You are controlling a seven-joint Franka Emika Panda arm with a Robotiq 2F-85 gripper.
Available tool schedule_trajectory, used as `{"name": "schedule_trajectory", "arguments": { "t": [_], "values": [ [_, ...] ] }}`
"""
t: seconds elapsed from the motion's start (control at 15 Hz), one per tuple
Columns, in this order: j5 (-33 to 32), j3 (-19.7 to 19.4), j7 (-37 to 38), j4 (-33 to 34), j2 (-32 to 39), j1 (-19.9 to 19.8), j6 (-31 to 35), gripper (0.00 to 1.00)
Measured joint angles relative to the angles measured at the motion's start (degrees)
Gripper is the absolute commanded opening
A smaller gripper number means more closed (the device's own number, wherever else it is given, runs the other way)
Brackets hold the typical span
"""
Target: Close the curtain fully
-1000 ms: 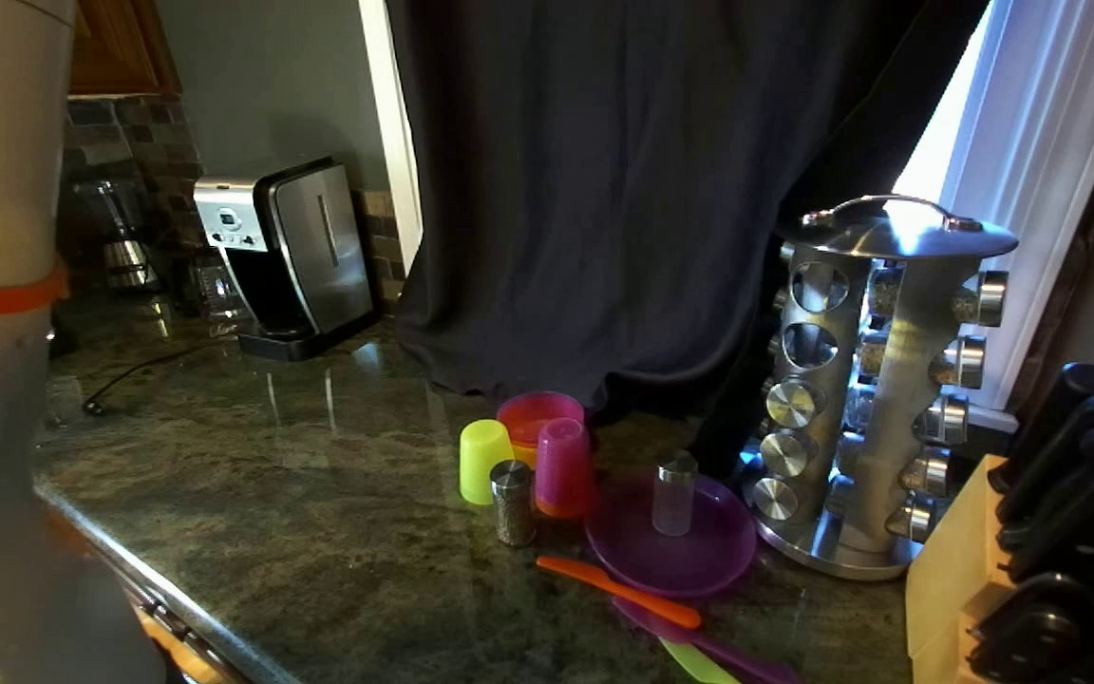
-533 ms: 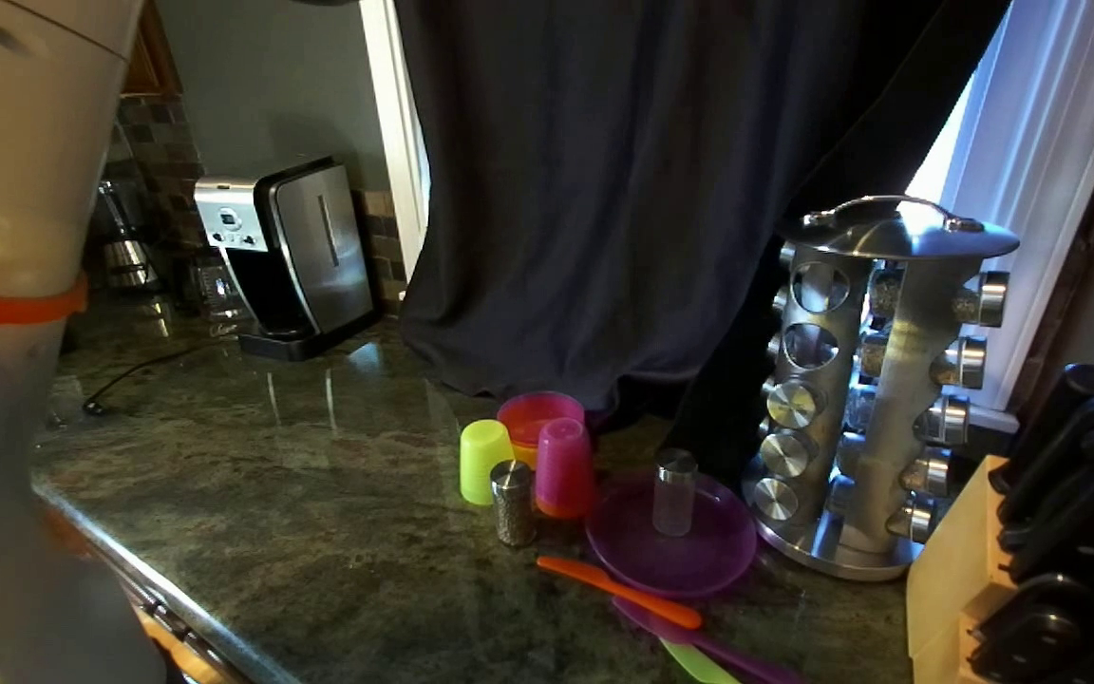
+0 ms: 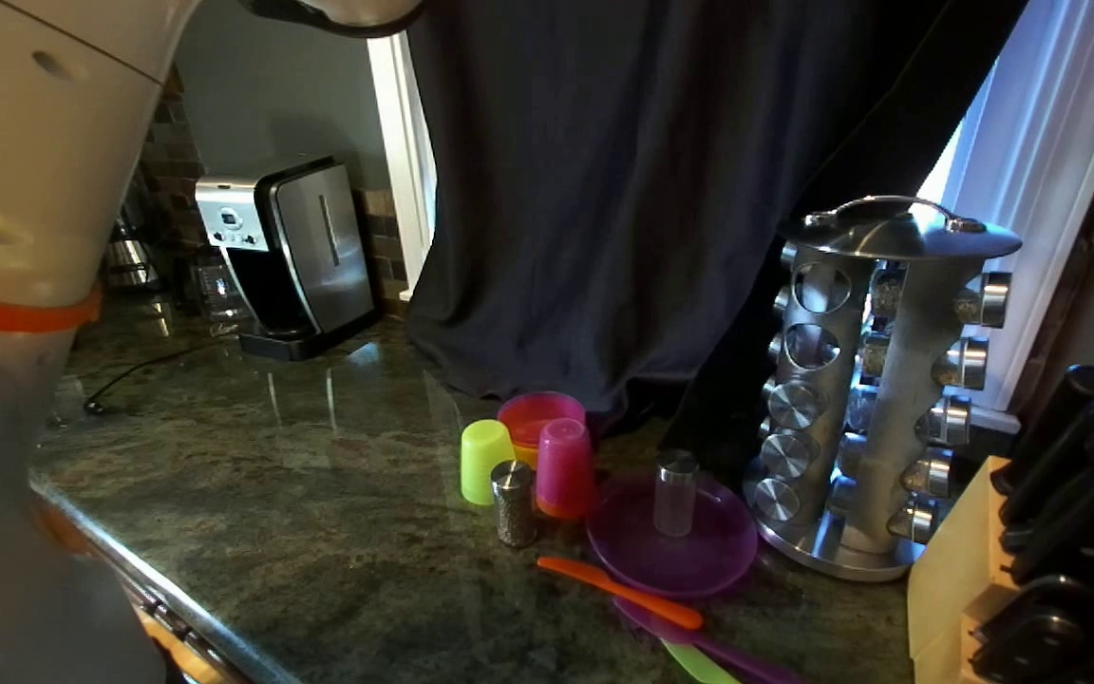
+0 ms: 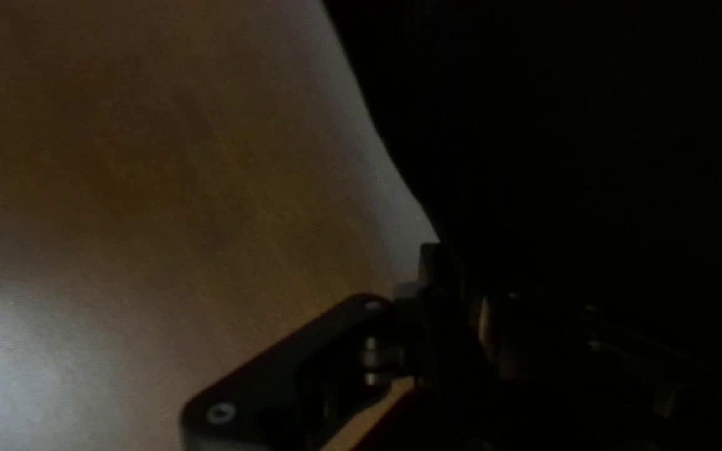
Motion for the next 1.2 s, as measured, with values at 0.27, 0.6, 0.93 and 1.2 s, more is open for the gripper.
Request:
{"name": "schedule_trajectory", "arguments": {
  "t": [0.27, 0.6, 0.93, 1.2],
  "values": [
    [-4.2, -4.09, 3.09, -0.34, 1.06, 0.04, -4.25, 0.73],
    [-5.14, -3.61, -3.64, -0.22, 0.76, -0.26, 1.55, 1.0],
    [2.03, 2.46, -21.74, -0.22, -1.87, -1.49, 4.95, 1.0],
    [8.63, 6.73, -36.04, -0.27, -5.98, -1.97, 0.55, 1.0]
  ]
}}
